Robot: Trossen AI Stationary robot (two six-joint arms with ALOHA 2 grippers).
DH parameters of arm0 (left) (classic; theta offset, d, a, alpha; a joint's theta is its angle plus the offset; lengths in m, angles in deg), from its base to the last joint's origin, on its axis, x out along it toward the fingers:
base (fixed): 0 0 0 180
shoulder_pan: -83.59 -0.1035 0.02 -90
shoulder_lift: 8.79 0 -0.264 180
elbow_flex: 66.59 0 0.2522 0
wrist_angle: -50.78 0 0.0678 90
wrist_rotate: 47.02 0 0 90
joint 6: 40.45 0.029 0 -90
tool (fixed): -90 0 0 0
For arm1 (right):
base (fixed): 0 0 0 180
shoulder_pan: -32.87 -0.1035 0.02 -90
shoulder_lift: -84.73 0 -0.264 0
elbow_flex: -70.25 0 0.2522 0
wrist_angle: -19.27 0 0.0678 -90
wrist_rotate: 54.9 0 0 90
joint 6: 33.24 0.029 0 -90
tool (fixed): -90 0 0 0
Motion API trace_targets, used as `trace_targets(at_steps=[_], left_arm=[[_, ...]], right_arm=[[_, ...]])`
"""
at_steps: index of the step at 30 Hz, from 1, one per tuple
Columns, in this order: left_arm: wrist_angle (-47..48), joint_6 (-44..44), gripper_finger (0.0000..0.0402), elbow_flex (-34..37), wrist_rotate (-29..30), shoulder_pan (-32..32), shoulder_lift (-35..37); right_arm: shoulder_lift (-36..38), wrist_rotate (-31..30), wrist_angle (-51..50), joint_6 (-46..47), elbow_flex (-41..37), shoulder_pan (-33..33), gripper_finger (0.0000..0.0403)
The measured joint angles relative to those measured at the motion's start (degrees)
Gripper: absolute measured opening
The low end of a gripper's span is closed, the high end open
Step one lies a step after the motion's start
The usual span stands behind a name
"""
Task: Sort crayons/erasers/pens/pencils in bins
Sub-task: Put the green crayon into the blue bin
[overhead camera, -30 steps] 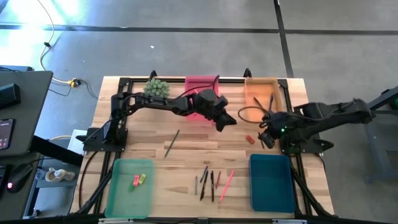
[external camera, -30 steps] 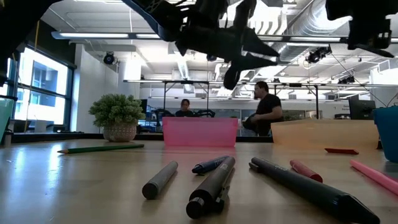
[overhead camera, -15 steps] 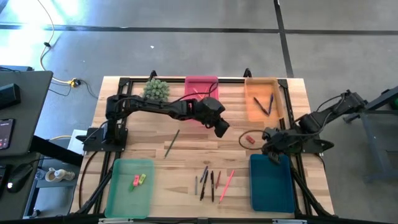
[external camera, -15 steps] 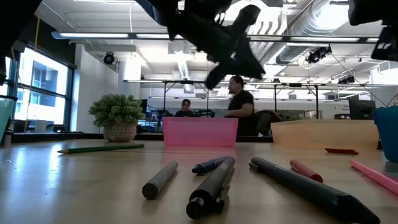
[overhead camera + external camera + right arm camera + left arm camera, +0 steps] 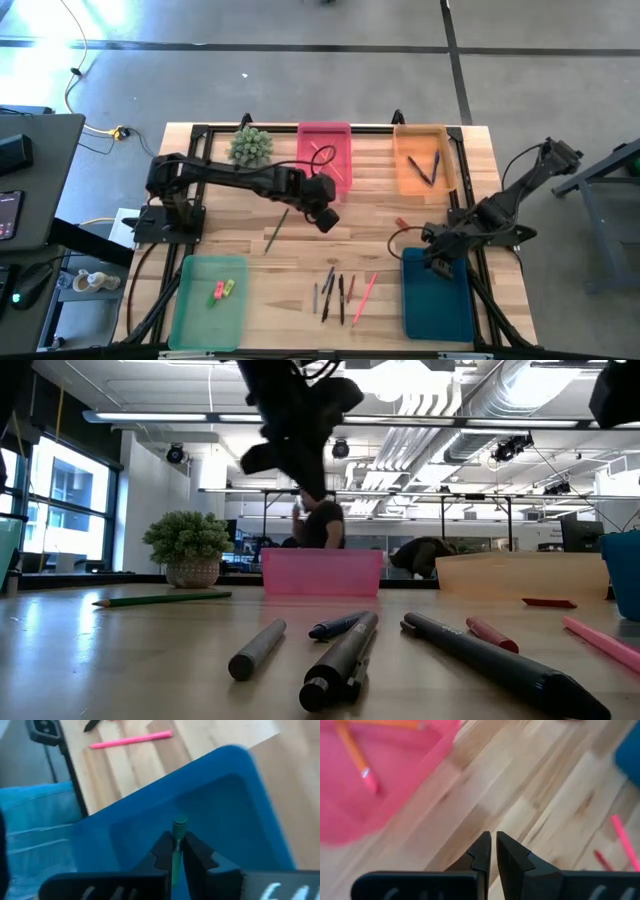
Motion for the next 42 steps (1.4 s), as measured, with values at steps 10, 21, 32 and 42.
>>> trace_targets(at_steps=[10, 21, 32, 42], left_arm=[[13.54, -6.17, 0.0001, 0.06, -3.56, 5.72, 0.39], [22.08, -6.79, 0.0, 0.07, -1.95, 12.88, 0.38], [21.91, -8.29, 0.0, 1.36, -2.48, 18.04, 0.38], [16.93, -14.0, 0.0, 9.62, -6.46, 21.11, 0.28]], right_arm=[[-0.54, -2.59, 9.6, 13.35, -5.15, -3.34, 0.001], [-9.41, -1.61, 14.49, 29.16, -5.84, -7.17, 0.001], [-24.02, 0.67, 14.16, 32.59, 1.66, -10.58, 0.001], [-30.87, 1.05, 11.05, 35.64, 4.96, -10.57, 0.001]])
